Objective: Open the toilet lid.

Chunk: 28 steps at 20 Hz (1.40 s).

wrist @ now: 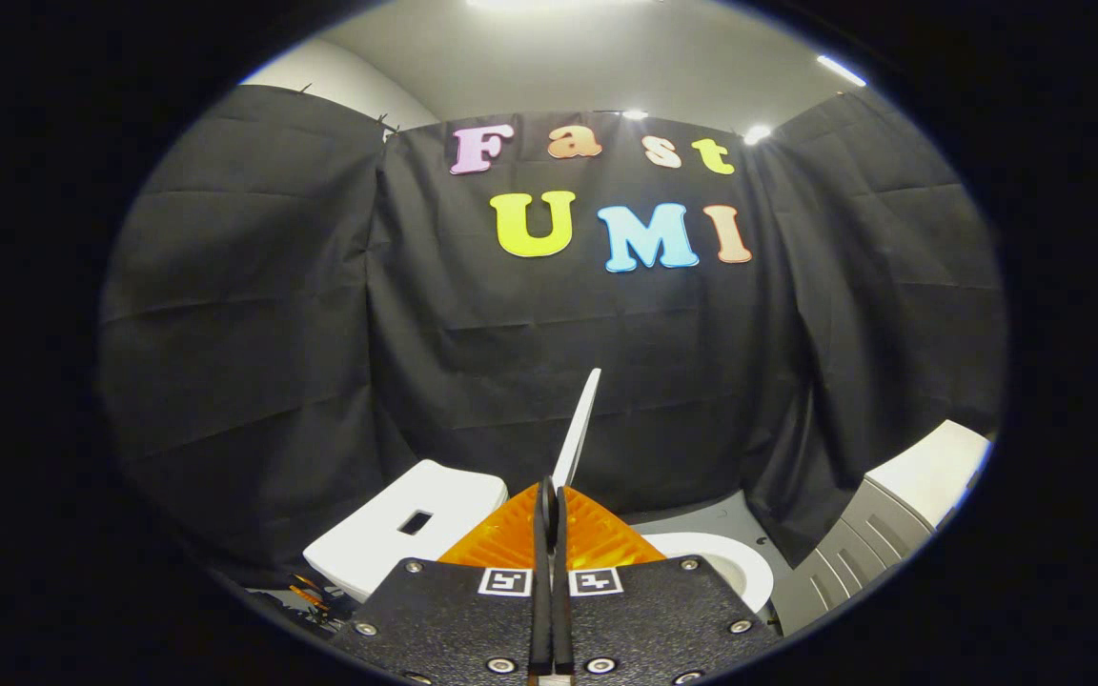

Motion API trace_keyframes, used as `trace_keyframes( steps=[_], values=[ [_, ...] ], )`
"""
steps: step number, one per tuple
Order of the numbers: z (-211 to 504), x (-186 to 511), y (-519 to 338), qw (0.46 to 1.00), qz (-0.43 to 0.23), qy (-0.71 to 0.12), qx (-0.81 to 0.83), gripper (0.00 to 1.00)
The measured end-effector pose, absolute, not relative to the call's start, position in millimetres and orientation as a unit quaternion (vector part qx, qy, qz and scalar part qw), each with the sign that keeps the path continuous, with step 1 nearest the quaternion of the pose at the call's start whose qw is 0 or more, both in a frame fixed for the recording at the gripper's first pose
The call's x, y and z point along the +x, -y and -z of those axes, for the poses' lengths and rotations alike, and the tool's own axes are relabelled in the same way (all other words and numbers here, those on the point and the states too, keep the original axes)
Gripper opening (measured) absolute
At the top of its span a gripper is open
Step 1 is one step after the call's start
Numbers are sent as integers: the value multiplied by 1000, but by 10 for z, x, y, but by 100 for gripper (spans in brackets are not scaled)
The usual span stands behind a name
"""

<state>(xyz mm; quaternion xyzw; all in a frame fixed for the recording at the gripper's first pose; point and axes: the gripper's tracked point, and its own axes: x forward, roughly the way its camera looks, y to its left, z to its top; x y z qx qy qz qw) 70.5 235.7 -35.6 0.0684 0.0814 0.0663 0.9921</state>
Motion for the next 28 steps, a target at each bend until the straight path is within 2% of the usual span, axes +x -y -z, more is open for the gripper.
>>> trace_keyframes(
  steps=[12, 28],
  values=[
    [174, 809, -3229, 989, -114, -59, 74, 0],
    [211, 876, -4208, 977, -184, -80, 70, 1]
  ],
)
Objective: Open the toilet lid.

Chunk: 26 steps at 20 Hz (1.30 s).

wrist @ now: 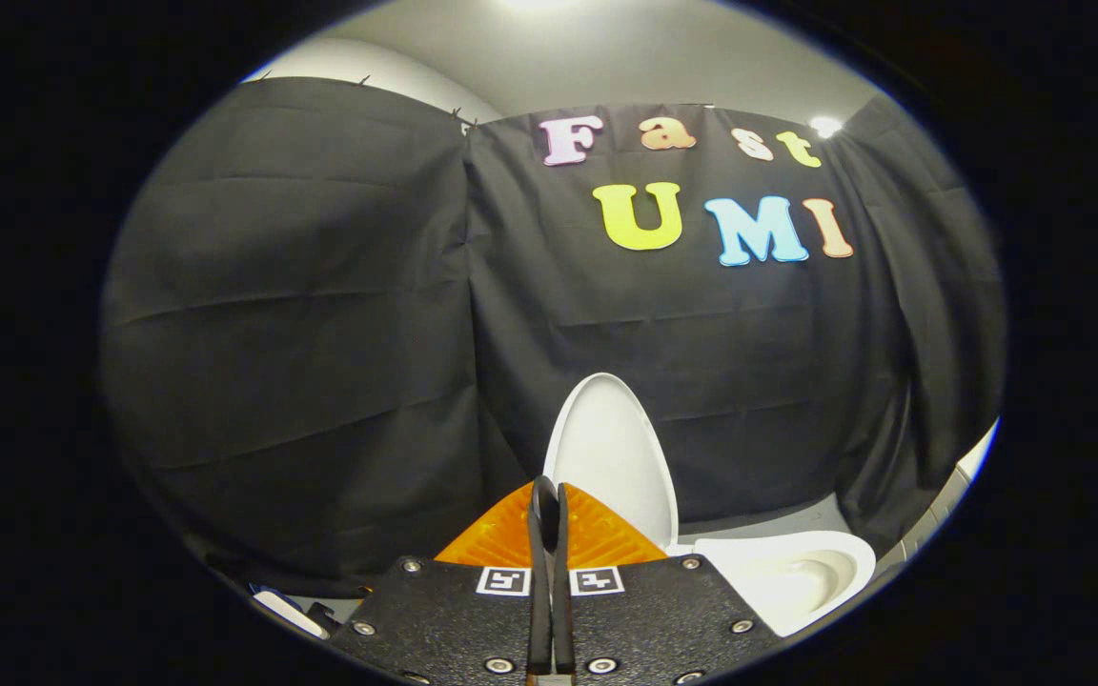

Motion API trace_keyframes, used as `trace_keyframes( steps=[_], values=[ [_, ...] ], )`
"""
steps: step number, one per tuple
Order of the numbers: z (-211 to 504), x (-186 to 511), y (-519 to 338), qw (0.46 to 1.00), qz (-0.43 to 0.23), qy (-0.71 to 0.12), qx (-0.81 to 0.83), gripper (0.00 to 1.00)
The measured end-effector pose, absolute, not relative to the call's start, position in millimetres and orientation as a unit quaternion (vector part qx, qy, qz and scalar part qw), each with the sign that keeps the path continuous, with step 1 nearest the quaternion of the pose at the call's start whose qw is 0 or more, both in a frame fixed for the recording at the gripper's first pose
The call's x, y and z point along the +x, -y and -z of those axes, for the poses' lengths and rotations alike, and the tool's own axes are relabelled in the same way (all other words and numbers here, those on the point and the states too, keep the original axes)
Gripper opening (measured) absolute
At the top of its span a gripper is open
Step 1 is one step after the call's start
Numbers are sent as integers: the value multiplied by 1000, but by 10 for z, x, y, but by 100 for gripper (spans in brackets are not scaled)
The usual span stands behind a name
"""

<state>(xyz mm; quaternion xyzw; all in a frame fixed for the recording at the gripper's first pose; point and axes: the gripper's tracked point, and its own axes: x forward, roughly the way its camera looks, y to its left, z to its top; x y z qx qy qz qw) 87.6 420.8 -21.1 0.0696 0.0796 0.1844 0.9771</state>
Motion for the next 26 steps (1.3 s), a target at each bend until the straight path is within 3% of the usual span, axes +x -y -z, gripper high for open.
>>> trace_keyframes(
  steps=[8, 11, 15, 19, 26],
  values=[
    [230, 851, -4227, 974, -190, -95, 71, 1],
    [218, 835, -4207, 969, -200, -99, 108, 6],
    [-33, 655, -4237, 937, -265, -80, 213, 34],
    [-499, 481, -3650, 931, -249, -19, 265, 96],
    [-843, 313, -2146, 958, -158, 65, 230, 95]
  ],
)
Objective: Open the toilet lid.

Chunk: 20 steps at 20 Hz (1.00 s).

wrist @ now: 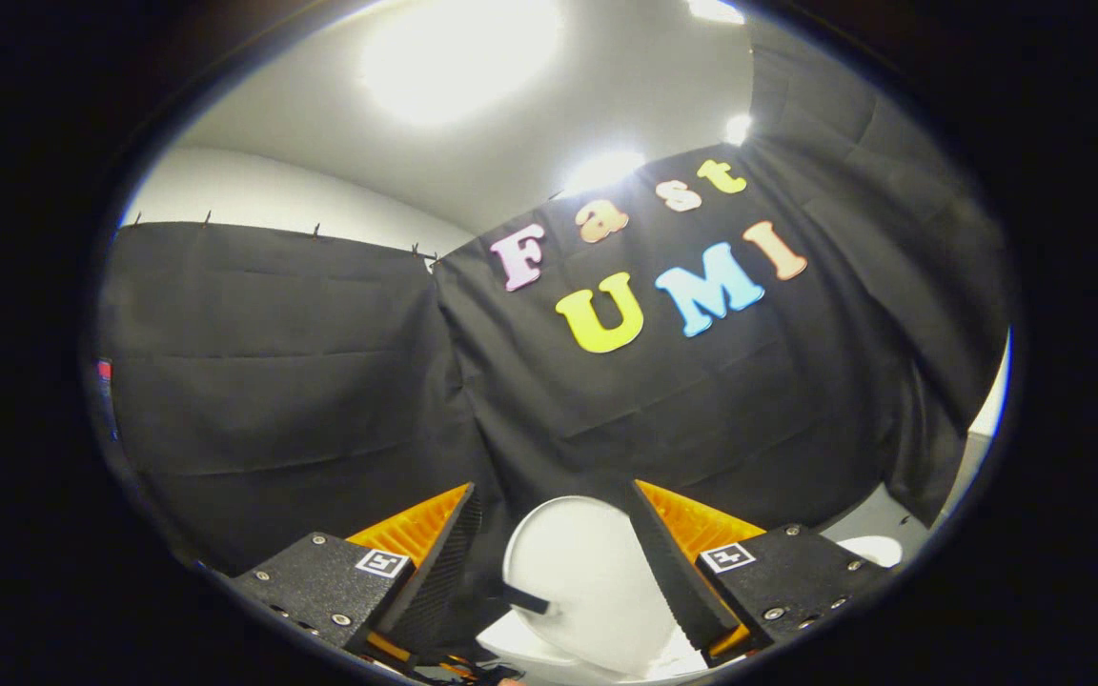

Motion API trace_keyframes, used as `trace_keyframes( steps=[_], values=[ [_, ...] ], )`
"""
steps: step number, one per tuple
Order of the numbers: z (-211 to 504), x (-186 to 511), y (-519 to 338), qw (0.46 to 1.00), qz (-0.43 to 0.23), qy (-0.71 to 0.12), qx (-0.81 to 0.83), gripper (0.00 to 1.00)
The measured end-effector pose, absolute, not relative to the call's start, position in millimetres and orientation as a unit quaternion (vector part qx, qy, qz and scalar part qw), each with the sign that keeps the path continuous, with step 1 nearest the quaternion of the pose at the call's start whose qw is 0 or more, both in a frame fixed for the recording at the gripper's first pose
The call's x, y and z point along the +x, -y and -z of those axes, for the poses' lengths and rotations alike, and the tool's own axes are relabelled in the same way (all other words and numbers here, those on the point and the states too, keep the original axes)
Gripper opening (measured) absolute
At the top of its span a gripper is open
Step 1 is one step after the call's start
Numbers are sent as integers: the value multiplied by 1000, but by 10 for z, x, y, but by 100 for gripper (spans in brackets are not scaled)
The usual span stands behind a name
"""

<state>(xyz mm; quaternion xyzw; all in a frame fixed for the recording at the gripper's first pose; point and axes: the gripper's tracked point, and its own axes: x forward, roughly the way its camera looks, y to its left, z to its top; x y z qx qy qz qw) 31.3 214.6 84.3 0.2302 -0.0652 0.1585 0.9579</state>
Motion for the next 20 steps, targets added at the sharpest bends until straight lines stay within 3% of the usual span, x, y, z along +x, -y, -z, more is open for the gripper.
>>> trace_keyframes(
  steps=[10, 15, 20],
  values=[
    [-460, 17, -160, 996, -27, 44, 68, 95],
    [-491, -256, 185, 997, -18, 49, 53, 95],
    [-564, -361, 550, 997, 39, 67, 26, 95]
  ],
)
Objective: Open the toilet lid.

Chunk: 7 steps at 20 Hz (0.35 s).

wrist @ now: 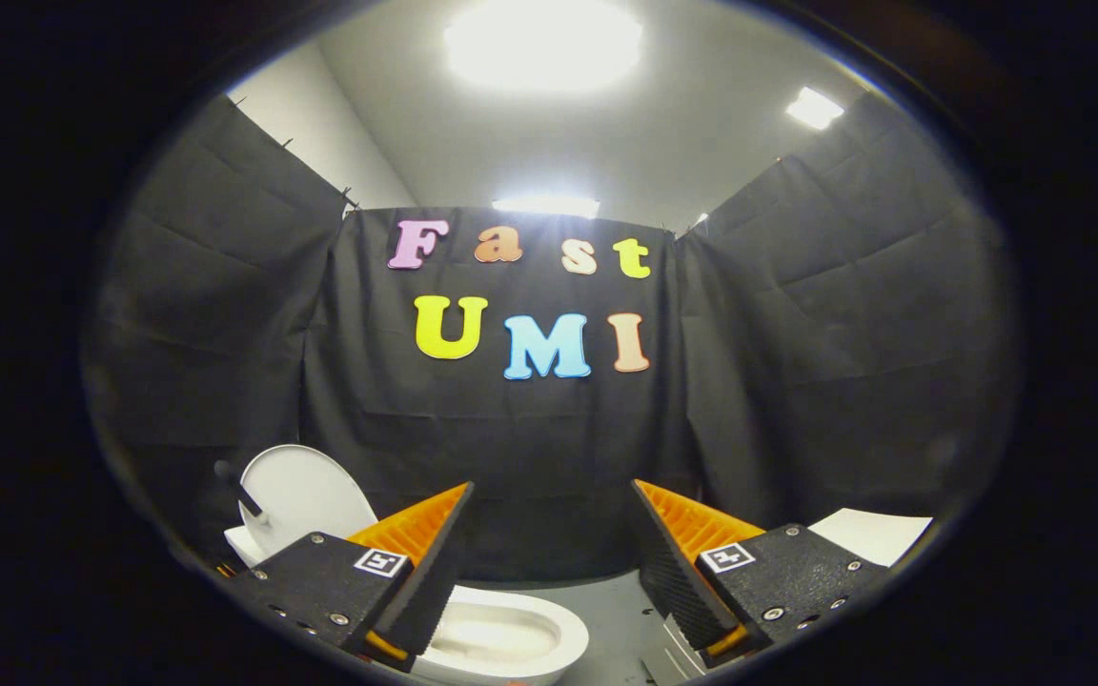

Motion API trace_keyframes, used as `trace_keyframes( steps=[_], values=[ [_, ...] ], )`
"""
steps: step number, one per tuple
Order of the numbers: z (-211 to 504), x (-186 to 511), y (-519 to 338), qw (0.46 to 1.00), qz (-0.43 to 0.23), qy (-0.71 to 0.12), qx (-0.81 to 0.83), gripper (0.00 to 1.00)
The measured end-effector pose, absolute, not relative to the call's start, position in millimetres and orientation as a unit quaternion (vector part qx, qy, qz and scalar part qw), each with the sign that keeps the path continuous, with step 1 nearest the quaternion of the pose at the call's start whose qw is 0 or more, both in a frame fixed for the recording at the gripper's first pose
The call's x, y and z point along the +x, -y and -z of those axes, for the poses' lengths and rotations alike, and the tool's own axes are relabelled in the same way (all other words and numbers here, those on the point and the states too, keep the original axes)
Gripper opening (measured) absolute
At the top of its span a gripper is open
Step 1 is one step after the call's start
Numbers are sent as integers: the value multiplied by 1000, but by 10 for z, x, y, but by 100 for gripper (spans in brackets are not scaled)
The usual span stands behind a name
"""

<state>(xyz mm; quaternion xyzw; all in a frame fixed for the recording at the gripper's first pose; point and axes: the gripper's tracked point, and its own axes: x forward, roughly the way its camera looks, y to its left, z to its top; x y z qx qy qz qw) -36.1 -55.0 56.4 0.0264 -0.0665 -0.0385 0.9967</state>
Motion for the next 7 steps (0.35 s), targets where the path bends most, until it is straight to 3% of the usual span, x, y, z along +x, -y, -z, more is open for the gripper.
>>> trace_keyframes(
  steps=[7],
  values=[
    [-282, -442, 793, 997, 73, 28, 21, 96]
  ],
)
